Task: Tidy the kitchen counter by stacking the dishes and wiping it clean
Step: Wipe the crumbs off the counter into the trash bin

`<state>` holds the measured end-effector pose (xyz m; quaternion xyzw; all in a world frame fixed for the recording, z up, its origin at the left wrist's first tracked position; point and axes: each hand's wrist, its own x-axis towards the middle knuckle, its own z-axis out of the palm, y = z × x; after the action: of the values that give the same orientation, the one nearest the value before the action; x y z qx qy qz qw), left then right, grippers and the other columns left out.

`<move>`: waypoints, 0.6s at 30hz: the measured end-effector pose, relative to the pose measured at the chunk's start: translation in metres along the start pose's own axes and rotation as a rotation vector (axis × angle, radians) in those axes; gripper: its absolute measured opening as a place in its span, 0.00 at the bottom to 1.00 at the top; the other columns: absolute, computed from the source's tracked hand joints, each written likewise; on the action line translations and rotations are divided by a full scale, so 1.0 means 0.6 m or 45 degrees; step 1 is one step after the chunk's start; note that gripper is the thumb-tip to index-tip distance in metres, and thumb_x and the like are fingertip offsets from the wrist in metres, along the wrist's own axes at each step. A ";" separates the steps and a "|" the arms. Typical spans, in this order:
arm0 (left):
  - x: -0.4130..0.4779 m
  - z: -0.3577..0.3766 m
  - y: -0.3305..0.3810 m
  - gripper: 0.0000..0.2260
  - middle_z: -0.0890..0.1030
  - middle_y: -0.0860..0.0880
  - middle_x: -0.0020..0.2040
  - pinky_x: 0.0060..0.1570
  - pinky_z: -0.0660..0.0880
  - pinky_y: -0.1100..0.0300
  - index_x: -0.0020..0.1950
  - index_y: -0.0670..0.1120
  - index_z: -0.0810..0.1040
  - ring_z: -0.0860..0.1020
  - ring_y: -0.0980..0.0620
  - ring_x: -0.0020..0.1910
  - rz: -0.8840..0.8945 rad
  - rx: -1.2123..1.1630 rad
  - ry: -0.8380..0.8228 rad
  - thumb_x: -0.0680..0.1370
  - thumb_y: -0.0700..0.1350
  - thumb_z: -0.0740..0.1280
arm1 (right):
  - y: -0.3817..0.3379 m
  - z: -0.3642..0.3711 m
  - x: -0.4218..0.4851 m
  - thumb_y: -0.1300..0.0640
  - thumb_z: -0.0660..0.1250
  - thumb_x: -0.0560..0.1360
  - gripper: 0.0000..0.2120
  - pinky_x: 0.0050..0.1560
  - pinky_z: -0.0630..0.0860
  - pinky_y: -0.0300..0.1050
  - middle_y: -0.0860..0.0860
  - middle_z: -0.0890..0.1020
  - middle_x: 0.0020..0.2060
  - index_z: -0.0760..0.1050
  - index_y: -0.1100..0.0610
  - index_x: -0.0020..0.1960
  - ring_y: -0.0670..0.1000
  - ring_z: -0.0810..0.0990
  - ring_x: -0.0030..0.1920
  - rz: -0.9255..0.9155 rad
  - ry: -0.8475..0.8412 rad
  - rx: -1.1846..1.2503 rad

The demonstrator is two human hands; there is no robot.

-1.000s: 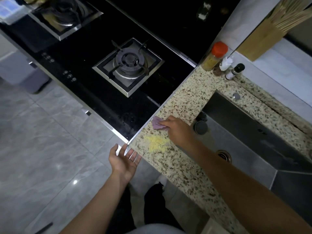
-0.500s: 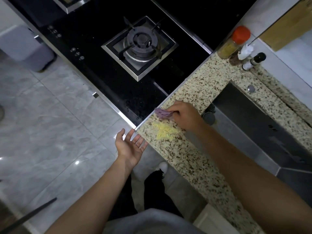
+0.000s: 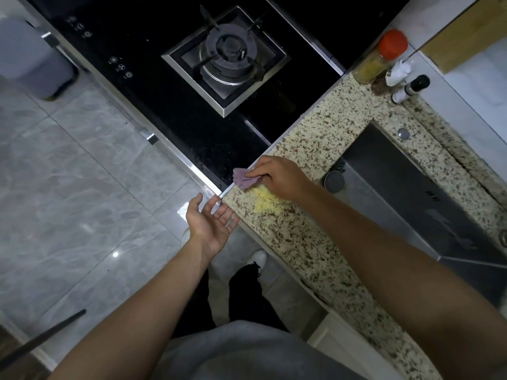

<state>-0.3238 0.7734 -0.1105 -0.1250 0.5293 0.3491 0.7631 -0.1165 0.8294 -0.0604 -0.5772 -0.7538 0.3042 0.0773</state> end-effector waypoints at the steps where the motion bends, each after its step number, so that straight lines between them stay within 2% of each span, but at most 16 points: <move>1: -0.001 0.000 0.001 0.20 0.78 0.45 0.47 0.67 0.74 0.44 0.59 0.46 0.78 0.78 0.45 0.45 -0.004 0.002 -0.002 0.78 0.59 0.63 | -0.002 0.000 0.002 0.68 0.66 0.77 0.17 0.44 0.81 0.53 0.51 0.84 0.50 0.85 0.54 0.58 0.51 0.82 0.46 -0.015 -0.026 0.008; 6: -0.003 0.000 0.003 0.21 0.79 0.43 0.55 0.64 0.76 0.44 0.62 0.46 0.78 0.79 0.44 0.53 -0.006 0.014 -0.023 0.77 0.60 0.63 | -0.007 -0.006 0.007 0.70 0.65 0.76 0.19 0.45 0.80 0.54 0.51 0.83 0.49 0.86 0.52 0.57 0.55 0.81 0.49 -0.106 -0.195 -0.070; 8: -0.002 -0.001 0.003 0.22 0.79 0.43 0.57 0.64 0.76 0.44 0.63 0.46 0.78 0.79 0.43 0.55 -0.005 0.011 -0.025 0.77 0.60 0.63 | -0.004 -0.007 0.007 0.71 0.65 0.75 0.20 0.49 0.79 0.54 0.50 0.83 0.50 0.86 0.52 0.57 0.53 0.80 0.51 -0.144 -0.249 -0.093; 10: -0.002 -0.001 0.002 0.23 0.79 0.42 0.58 0.64 0.76 0.44 0.64 0.46 0.78 0.79 0.43 0.56 0.000 0.009 -0.027 0.77 0.60 0.63 | -0.005 -0.007 0.007 0.71 0.65 0.75 0.20 0.53 0.78 0.56 0.49 0.82 0.50 0.86 0.52 0.57 0.52 0.79 0.52 -0.175 -0.304 -0.105; 12: -0.002 -0.001 -0.001 0.23 0.80 0.43 0.58 0.65 0.76 0.44 0.64 0.47 0.78 0.80 0.43 0.55 0.000 0.005 -0.029 0.77 0.60 0.63 | -0.002 -0.017 0.006 0.71 0.65 0.75 0.20 0.52 0.79 0.56 0.49 0.82 0.50 0.86 0.52 0.57 0.51 0.79 0.50 -0.167 -0.339 -0.071; 16: 0.001 -0.004 0.001 0.22 0.79 0.44 0.53 0.65 0.76 0.44 0.63 0.46 0.78 0.80 0.45 0.50 0.007 0.002 -0.021 0.78 0.60 0.62 | 0.023 -0.070 0.007 0.70 0.65 0.76 0.17 0.50 0.81 0.51 0.52 0.83 0.49 0.86 0.55 0.57 0.50 0.81 0.47 -0.053 -0.146 0.023; 18: 0.002 -0.005 -0.002 0.21 0.79 0.44 0.53 0.65 0.76 0.44 0.62 0.47 0.78 0.80 0.45 0.49 0.015 0.002 -0.019 0.78 0.60 0.62 | 0.056 -0.094 0.002 0.71 0.65 0.75 0.17 0.51 0.80 0.53 0.53 0.84 0.49 0.86 0.57 0.57 0.52 0.82 0.48 0.011 -0.048 0.006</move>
<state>-0.3252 0.7712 -0.1132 -0.1188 0.5247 0.3539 0.7651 -0.0630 0.8561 -0.0335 -0.5745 -0.7520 0.3171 0.0629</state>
